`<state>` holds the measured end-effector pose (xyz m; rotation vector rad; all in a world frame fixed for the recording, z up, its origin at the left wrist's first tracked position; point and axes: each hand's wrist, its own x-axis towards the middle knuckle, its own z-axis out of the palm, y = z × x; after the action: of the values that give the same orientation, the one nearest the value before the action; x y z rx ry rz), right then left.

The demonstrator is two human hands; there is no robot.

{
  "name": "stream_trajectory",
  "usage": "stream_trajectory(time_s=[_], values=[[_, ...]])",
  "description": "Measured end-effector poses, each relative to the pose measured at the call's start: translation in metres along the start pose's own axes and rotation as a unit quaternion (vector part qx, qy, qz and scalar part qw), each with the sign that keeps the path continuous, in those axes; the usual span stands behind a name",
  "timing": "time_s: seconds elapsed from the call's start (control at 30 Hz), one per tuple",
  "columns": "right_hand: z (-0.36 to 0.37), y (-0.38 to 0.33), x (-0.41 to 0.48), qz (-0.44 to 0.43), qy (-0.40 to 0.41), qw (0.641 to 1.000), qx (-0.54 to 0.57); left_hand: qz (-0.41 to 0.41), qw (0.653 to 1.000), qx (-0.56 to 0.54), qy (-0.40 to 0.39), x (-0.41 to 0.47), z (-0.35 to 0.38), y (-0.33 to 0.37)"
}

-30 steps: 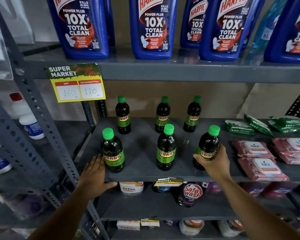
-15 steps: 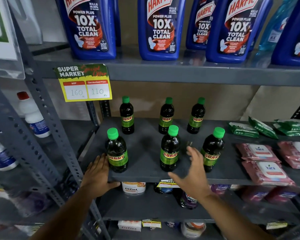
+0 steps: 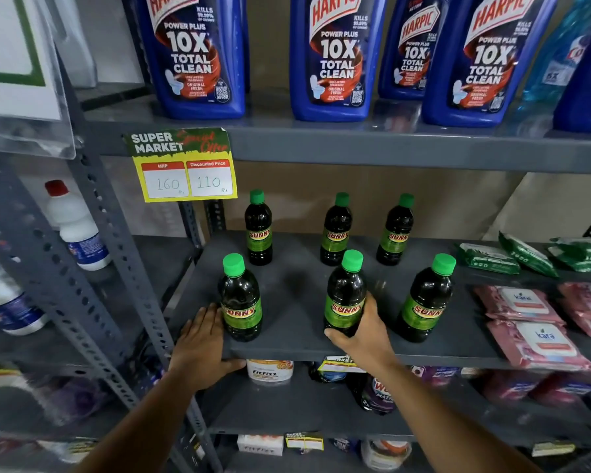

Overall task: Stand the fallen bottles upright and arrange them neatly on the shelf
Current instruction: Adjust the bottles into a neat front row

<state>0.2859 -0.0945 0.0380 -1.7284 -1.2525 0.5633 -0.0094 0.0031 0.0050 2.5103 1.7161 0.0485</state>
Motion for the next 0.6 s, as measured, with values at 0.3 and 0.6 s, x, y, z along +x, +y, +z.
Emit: stream_trajectory(time_s=[0.3,0.6], values=[[0.064,-0.048,-0.043,-0.228,-0.107,0.959,-0.132,0.006,1.000,-0.023,0.005,-0.001,-0.002,-0.002],[0.119,-0.070,0.008,-0.056,-0.158,0.984,-0.061,0.026,0.999,-0.019,0.016,-0.003,0.000,-0.004]])
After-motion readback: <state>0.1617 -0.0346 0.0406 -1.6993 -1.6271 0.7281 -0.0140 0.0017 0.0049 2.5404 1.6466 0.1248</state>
